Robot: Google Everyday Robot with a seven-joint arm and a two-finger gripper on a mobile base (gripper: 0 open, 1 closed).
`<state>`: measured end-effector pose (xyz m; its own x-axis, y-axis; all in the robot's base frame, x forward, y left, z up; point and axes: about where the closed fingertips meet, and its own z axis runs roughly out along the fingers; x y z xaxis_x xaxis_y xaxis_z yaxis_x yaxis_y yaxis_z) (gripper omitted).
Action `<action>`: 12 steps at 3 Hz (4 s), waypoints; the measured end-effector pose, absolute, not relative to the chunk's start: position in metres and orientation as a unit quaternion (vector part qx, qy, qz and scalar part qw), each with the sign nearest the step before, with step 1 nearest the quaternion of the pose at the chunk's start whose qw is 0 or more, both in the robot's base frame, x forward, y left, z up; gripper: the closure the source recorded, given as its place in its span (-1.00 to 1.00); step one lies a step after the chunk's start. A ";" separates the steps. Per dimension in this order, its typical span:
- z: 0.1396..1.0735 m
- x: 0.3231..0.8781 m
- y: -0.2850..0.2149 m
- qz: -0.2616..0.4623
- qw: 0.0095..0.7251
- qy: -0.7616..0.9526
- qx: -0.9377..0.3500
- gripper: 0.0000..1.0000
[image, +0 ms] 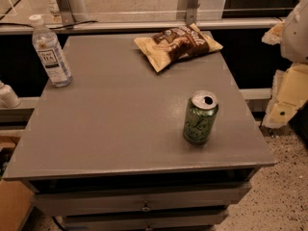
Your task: Move green can near blue plastic bottle
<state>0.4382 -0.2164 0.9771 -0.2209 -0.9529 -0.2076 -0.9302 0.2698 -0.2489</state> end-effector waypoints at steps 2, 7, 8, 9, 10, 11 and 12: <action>0.979 0.439 -0.215 -0.023 0.173 0.776 -0.606 -1.00; 0.915 0.418 -0.169 0.321 0.427 0.673 -0.512 -1.00; 0.925 0.417 -0.163 0.332 0.439 0.663 -0.507 -1.00; 0.924 0.417 -0.163 0.330 0.437 0.665 -0.509 -1.00; 0.916 0.420 -0.158 0.350 0.461 0.648 -0.495 -1.00; 0.897 0.426 -0.142 0.383 0.501 0.618 -0.470 -1.00; 0.883 0.431 -0.127 0.400 0.524 0.593 -0.462 -1.00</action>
Offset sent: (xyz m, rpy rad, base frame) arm 0.0022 0.0009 0.0004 0.0830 0.0098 0.0352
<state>0.4313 -0.1270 0.8826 -0.0246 -0.1294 -0.9913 -0.9675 0.2525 -0.0089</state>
